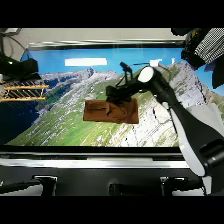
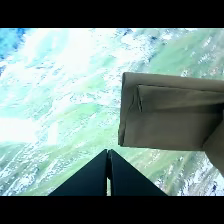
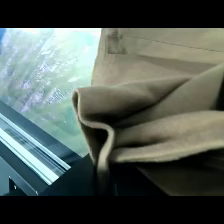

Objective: Fold the clothes and pants, and hang the long-sleeved shirts on hangers.

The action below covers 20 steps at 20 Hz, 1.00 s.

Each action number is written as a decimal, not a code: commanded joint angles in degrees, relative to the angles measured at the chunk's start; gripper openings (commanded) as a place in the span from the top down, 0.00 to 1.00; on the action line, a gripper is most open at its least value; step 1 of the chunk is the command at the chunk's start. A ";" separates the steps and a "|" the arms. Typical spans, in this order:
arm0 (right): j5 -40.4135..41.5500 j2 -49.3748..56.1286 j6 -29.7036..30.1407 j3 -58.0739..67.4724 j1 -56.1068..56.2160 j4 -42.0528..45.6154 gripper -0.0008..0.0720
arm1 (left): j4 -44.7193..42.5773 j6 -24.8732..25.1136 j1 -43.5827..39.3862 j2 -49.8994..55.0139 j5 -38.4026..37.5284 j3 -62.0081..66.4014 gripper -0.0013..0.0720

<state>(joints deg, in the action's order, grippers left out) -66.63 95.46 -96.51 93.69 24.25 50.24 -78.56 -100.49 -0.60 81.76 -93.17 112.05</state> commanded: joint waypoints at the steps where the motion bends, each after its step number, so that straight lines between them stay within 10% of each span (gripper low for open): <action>1: 5.53 3.04 -0.13 0.04 2.82 -1.81 0.95 | -0.79 0.79 2.08 -0.92 -0.46 -0.02 0.97; 7: 8.13 4.31 2.21 0.13 2.78 -8.57 0.69 | -0.76 1.07 1.95 -0.87 -0.46 -0.02 0.97; 11: 1.31 3.96 7.43 5.46 2.54 -12.74 0.29 | -0.76 1.09 1.95 -0.87 -0.46 -0.02 0.97; 20: -16.74 -7.04 13.07 9.38 -21.75 -1.44 0.23 | -0.79 1.09 1.95 -0.79 -0.46 -0.02 0.96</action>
<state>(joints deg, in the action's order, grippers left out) -74.56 90.91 -86.48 102.74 11.25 44.82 -79.33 -99.42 1.30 80.90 -93.69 112.03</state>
